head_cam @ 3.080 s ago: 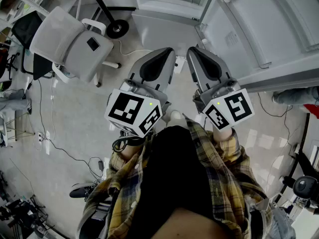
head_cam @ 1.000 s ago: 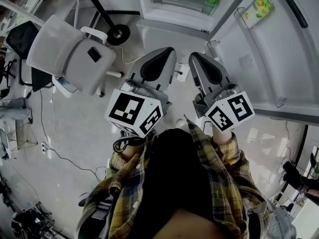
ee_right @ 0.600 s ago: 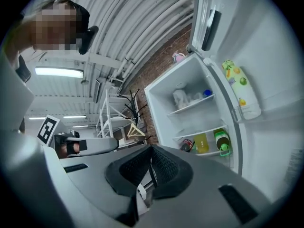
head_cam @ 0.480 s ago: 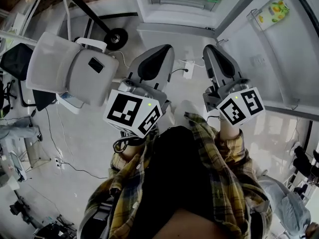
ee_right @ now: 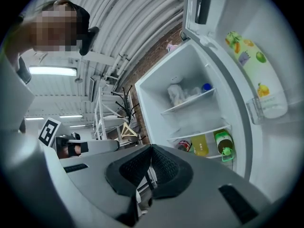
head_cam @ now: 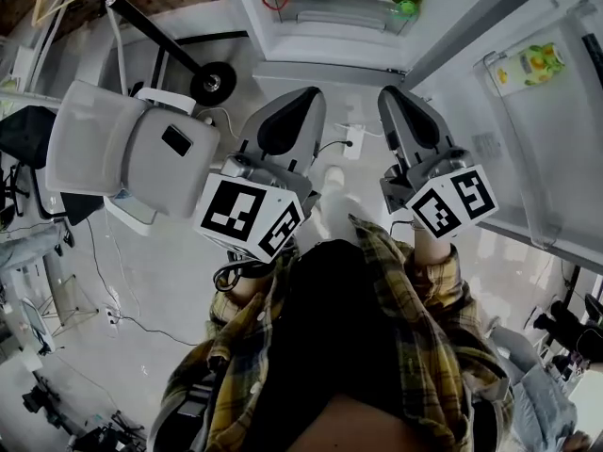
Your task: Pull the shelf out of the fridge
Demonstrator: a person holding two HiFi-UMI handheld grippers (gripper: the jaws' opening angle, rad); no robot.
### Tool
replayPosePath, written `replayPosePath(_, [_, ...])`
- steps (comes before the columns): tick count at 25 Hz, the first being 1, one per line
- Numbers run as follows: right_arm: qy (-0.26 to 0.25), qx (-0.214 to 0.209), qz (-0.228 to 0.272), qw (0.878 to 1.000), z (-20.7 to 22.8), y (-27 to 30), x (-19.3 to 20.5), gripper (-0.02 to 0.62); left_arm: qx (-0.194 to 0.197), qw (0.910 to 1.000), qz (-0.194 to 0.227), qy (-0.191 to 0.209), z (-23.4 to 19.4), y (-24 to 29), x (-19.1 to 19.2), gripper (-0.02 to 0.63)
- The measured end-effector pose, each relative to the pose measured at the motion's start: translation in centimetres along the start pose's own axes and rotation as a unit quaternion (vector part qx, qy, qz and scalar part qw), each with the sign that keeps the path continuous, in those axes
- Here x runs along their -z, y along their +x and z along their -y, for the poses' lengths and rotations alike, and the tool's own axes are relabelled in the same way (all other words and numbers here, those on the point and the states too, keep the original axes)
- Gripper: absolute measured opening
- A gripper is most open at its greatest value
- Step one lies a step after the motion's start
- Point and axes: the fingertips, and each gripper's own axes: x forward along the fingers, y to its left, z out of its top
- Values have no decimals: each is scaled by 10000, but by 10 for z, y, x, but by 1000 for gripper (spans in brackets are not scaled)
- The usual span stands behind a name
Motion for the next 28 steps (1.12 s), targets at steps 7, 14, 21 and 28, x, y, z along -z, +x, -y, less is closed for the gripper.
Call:
replayPosePath(7, [-51, -207, 22, 9998, 40, 44, -24, 18, -76, 9999, 148, 19, -22, 59, -21, 5])
replayPosePath(14, [-45, -534, -64, 9985, 63, 66, -26, 18, -315, 9992, 253, 37, -31, 88, -24, 5])
replayPosePath(21, [26, -829, -183, 9964, 61, 78, -22, 18, -610, 9978, 269, 11, -42, 90, -26, 5])
replayPosePath(28, [175, -893, -221, 9956, 64, 83, -17, 18, -592, 9980, 199, -16, -47, 97, -24, 5])
